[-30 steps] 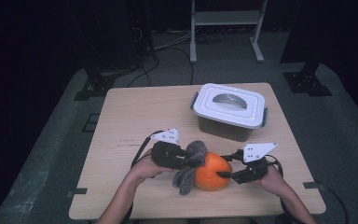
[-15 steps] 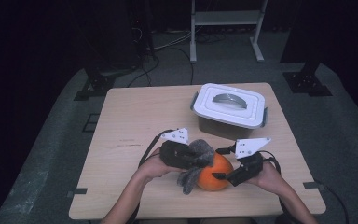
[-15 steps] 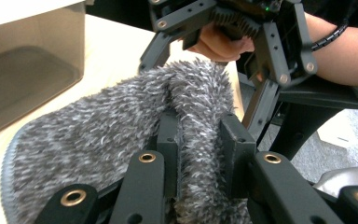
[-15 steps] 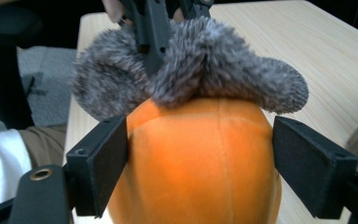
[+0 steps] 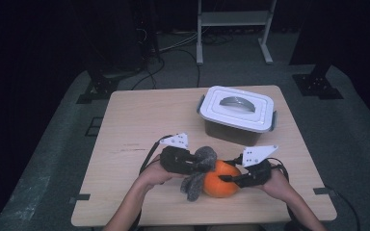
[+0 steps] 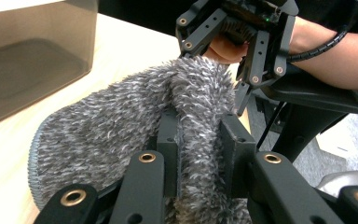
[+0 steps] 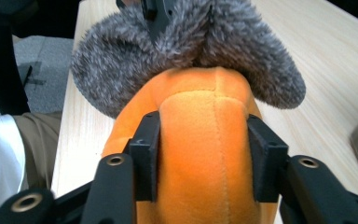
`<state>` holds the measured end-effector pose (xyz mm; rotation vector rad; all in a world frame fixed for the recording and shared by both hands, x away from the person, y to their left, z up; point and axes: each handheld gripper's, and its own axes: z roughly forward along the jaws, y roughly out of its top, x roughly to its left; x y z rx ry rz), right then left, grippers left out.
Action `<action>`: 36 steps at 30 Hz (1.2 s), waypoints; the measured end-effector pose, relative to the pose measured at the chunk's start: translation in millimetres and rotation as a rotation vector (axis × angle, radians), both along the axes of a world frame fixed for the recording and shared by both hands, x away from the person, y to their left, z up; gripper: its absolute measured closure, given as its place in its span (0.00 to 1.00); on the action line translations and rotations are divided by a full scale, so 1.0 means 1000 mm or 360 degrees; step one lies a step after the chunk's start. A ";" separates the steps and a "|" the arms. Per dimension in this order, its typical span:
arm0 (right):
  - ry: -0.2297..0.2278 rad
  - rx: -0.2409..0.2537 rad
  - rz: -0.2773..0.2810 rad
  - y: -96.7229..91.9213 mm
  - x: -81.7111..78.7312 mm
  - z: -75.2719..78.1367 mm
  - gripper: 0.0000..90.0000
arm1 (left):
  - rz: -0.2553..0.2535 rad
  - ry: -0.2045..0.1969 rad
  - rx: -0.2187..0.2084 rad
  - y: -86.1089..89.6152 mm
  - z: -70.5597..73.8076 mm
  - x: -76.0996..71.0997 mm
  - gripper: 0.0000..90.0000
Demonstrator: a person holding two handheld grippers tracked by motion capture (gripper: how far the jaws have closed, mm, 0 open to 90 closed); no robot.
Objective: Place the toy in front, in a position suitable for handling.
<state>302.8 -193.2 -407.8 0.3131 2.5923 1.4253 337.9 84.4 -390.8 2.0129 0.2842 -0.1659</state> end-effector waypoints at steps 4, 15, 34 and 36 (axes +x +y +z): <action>0.0006 0.0092 0.0036 0.007 0.005 0.001 0.62 | 0.0005 -0.0022 0.0012 0.008 0.005 -0.001 0.81; 0.0009 0.0257 0.0147 0.041 0.014 0.007 0.63 | 0.0053 -0.0116 0.0057 0.036 0.031 -0.009 0.81; 0.0032 0.0185 0.0128 0.011 0.010 -0.013 0.59 | 0.0012 -0.0009 0.0006 0.021 0.004 -0.003 0.80; 0.0033 0.0185 0.0120 0.008 0.011 -0.014 0.59 | 0.0026 -0.0001 0.0017 0.023 0.002 -0.002 0.80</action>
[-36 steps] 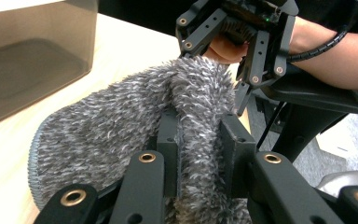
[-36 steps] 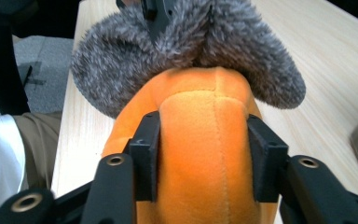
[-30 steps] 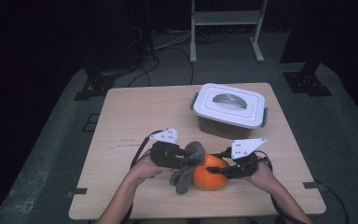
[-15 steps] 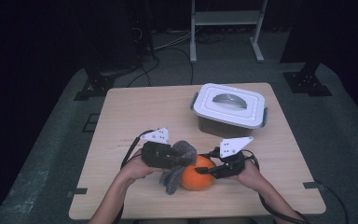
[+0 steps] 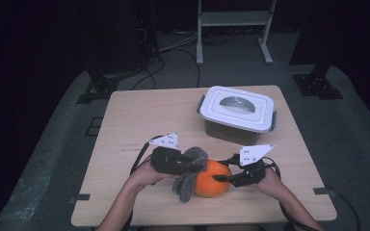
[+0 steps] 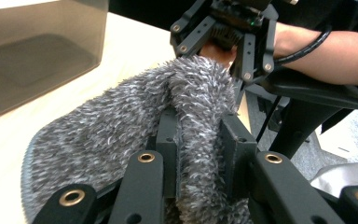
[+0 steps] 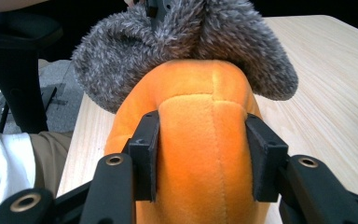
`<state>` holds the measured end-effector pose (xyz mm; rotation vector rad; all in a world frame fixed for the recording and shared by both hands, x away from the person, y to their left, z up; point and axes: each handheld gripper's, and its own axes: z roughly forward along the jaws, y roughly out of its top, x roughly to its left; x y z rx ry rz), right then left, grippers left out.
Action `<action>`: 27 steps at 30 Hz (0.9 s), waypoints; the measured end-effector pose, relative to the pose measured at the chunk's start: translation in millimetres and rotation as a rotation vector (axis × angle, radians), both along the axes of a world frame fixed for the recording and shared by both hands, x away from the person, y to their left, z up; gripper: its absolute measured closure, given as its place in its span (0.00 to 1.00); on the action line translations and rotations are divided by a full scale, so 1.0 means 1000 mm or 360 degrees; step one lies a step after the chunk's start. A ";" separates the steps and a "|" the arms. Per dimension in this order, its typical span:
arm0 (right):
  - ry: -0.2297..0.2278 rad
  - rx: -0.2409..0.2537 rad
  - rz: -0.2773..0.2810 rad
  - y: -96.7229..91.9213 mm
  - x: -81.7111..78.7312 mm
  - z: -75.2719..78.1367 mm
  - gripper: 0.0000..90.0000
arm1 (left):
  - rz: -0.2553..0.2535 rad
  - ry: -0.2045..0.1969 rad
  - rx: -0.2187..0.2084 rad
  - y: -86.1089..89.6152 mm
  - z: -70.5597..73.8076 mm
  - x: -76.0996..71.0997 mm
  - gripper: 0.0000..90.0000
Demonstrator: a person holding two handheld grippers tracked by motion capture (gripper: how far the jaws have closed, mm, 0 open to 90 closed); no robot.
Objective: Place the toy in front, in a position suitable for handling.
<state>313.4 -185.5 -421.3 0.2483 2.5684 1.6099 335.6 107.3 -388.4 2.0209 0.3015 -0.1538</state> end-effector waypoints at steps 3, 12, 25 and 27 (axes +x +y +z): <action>0.0006 -0.0002 -0.0005 -0.004 0.000 0.000 0.58 | 0.0002 0.0008 0.0014 0.001 -0.003 0.000 0.80; 0.0053 -0.0011 -0.0054 -0.018 0.001 0.000 0.50 | 0.0014 0.0009 0.0068 -0.001 -0.009 0.000 0.79; 0.0079 -0.0117 -0.0115 -0.011 -0.007 0.016 0.40 | -0.0043 -0.0027 0.0101 -0.018 -0.002 -0.001 0.79; 0.0053 -0.0115 -0.0102 -0.016 -0.006 0.012 0.47 | -0.0034 -0.0014 0.0095 -0.016 -0.004 -0.001 0.79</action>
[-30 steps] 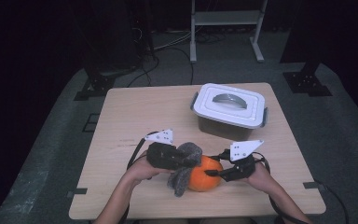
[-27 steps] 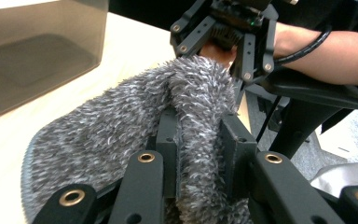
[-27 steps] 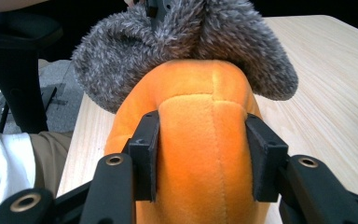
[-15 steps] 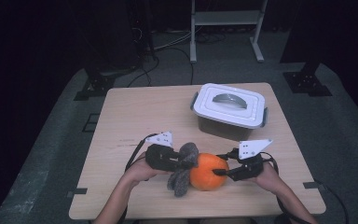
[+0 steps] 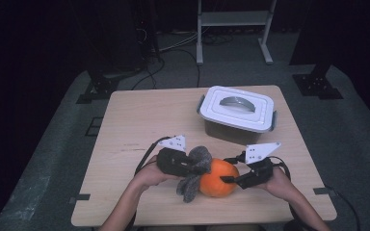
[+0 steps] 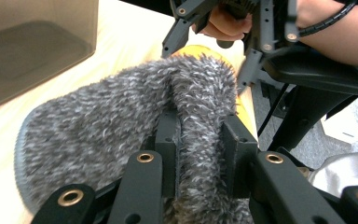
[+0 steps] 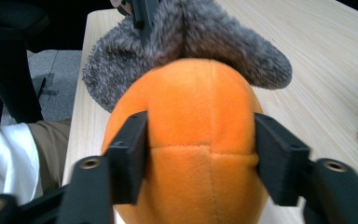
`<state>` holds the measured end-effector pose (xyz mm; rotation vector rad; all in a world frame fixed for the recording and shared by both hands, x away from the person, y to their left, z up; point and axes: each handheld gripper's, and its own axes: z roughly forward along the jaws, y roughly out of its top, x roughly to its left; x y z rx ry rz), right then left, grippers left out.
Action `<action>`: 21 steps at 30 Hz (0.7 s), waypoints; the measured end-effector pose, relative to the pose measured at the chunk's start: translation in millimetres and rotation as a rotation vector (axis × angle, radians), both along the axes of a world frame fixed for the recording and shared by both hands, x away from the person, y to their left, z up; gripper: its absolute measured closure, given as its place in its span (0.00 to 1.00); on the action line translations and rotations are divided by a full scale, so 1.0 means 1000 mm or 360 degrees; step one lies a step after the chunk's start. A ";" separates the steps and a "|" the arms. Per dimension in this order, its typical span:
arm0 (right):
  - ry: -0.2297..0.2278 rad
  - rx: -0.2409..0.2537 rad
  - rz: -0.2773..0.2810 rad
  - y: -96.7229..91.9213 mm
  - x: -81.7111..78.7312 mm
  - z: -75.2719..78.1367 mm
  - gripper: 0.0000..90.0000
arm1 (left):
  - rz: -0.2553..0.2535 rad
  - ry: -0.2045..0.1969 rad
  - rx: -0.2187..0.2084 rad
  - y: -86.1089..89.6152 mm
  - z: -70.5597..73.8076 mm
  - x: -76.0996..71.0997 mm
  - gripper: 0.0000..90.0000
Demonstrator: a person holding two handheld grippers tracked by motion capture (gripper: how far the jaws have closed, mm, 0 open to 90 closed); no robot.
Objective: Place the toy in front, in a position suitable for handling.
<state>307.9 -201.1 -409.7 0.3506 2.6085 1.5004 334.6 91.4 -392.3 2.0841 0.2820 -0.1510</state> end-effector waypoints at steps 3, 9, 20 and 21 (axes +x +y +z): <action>-0.0007 0.0018 0.0001 -0.008 0.001 -0.005 0.50 | 0.0004 0.0006 0.0015 0.000 -0.003 -0.001 0.79; 0.0108 0.0094 -0.0043 -0.017 0.002 -0.002 0.30 | -0.0012 0.0003 0.0008 -0.008 -0.003 -0.001 0.79; 0.0121 -0.0028 -0.0112 0.000 -0.002 0.000 0.34 | -0.0049 -0.0001 0.0025 -0.018 -0.002 -0.005 0.79; 0.0101 -0.0035 -0.0101 -0.002 -0.002 -0.001 0.41 | -0.0046 0.0000 0.0018 -0.017 -0.002 -0.005 0.79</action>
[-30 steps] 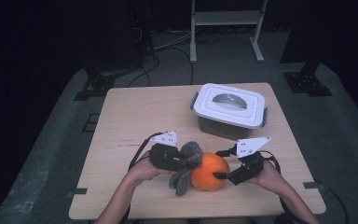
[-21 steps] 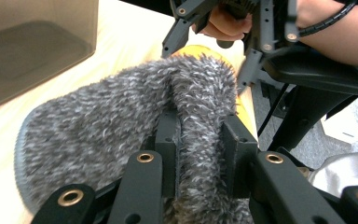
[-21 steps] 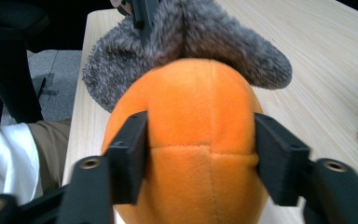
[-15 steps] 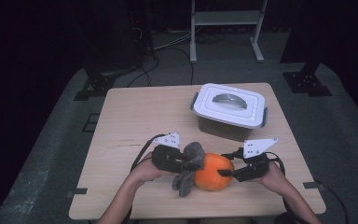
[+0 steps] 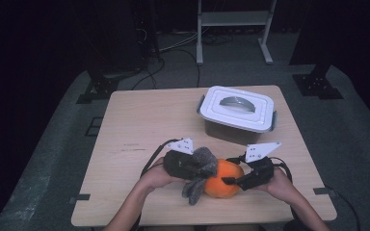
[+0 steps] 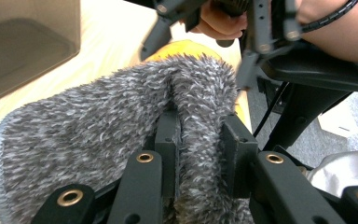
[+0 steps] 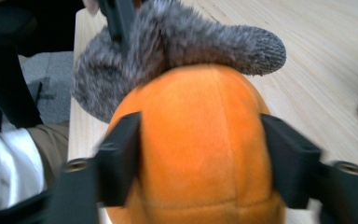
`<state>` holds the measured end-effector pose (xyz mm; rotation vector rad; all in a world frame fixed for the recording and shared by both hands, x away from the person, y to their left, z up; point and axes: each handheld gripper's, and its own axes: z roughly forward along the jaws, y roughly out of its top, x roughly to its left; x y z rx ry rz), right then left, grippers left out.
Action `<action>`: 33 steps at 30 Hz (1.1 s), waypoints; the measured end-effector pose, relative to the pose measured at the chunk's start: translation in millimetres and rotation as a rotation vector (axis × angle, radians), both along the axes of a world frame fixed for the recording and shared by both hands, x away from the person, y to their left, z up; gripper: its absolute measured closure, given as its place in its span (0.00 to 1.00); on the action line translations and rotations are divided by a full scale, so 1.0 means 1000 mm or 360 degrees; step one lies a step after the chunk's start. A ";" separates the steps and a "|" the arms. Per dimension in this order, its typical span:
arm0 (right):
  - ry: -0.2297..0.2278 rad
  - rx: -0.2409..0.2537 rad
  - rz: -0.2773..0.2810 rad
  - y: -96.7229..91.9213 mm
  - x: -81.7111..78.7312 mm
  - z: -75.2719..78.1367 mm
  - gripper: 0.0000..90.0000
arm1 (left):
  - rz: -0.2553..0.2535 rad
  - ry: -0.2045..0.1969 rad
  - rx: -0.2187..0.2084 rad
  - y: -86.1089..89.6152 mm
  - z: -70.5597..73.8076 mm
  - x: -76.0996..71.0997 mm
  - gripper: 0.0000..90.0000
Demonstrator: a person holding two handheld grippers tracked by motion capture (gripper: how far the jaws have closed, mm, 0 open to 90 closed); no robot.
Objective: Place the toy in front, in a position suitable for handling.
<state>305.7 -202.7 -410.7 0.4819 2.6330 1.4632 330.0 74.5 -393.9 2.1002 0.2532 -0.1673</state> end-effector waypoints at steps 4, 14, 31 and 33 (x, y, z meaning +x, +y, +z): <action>-0.0066 0.0025 0.0031 -0.004 -0.002 -0.003 0.55 | 0.0017 -0.0016 -0.0025 0.007 0.005 0.001 0.79; -0.0167 0.0161 0.0186 0.015 0.000 0.005 0.61 | 0.0007 -0.0111 -0.0059 0.010 0.033 0.000 0.79; -0.0095 0.0153 0.0208 -0.004 0.007 -0.017 0.55 | 0.0080 -0.0007 -0.0001 0.022 0.002 0.007 0.79; -0.0088 0.0147 0.0185 -0.009 0.008 -0.018 0.55 | 0.0093 -0.0003 0.0022 0.023 -0.001 0.008 0.79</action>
